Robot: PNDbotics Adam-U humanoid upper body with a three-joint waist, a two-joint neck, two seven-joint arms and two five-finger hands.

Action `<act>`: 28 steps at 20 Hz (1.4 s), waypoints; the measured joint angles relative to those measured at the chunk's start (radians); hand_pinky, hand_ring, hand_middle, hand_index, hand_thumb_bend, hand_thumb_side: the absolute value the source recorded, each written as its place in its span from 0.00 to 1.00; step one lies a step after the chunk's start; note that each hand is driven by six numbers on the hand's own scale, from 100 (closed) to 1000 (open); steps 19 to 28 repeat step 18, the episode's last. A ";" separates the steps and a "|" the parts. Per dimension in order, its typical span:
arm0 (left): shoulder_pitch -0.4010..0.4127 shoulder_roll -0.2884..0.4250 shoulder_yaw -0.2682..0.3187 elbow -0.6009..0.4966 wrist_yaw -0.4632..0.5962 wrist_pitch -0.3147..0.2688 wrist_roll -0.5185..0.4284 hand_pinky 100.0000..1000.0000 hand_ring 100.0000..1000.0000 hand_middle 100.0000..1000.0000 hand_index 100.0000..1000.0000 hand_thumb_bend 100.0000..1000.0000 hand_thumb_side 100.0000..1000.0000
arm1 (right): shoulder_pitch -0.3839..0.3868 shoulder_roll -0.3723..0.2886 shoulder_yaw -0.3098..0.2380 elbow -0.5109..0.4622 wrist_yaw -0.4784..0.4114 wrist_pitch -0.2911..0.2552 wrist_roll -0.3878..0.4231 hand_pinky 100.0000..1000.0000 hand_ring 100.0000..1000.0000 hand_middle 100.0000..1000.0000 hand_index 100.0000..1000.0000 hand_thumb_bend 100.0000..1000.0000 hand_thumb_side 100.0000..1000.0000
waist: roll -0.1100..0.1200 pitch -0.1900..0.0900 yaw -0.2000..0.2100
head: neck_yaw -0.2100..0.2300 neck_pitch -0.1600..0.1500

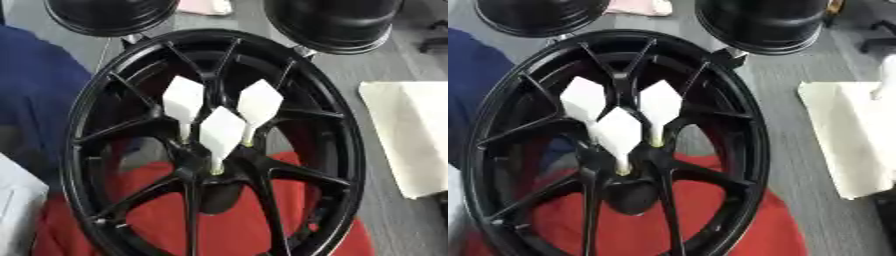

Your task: Pull the pin out of the wheel hub.

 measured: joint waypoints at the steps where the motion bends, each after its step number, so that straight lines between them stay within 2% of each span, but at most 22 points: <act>1: 0.000 0.000 0.000 0.000 0.000 0.000 0.000 0.83 0.82 0.78 0.79 0.23 0.87 | -0.008 0.000 0.000 -0.007 -0.001 0.001 -0.009 0.78 0.84 0.76 0.80 0.09 0.18 | 0.000 0.000 0.001 | 0.000 0.000; 4: -0.005 0.000 0.000 0.001 0.000 0.001 -0.001 0.83 0.81 0.78 0.79 0.23 0.87 | -0.040 0.002 0.009 -0.040 -0.032 -0.008 -0.051 0.77 0.80 0.71 0.76 0.01 0.26 | 0.000 0.000 0.003 | -0.001 0.000; 5: -0.005 0.000 0.000 0.001 0.000 0.001 -0.001 0.83 0.81 0.78 0.79 0.23 0.87 | -0.052 0.003 0.017 -0.056 -0.049 -0.016 -0.069 0.77 0.80 0.71 0.76 0.01 0.26 | 0.000 0.000 0.005 | -0.003 0.000; 7: -0.010 0.000 -0.001 0.001 0.001 0.002 -0.002 0.83 0.81 0.78 0.79 0.23 0.87 | -0.082 0.005 0.041 -0.091 -0.093 -0.041 -0.104 0.76 0.76 0.67 0.72 0.00 0.32 | 0.000 -0.001 0.009 | -0.006 0.000; 12: -0.030 -0.001 -0.006 -0.005 0.003 0.004 -0.006 0.83 0.81 0.78 0.79 0.24 0.86 | -0.211 0.013 0.138 -0.171 -0.209 -0.119 -0.167 0.75 0.74 0.64 0.69 0.00 0.43 | 0.002 -0.006 0.022 | -0.018 0.000; 18: -0.042 -0.012 -0.013 -0.020 0.010 0.001 -0.010 0.83 0.81 0.78 0.79 0.24 0.86 | -0.377 0.081 0.254 -0.204 -0.265 -0.160 -0.172 0.74 0.73 0.62 0.68 0.00 0.44 | 0.006 -0.012 0.032 | -0.027 0.001; 28: -0.042 -0.012 -0.013 -0.020 0.010 0.001 -0.010 0.83 0.81 0.78 0.79 0.24 0.86 | -0.377 0.081 0.254 -0.204 -0.265 -0.160 -0.172 0.74 0.73 0.62 0.68 0.00 0.44 | 0.006 -0.012 0.032 | -0.027 0.001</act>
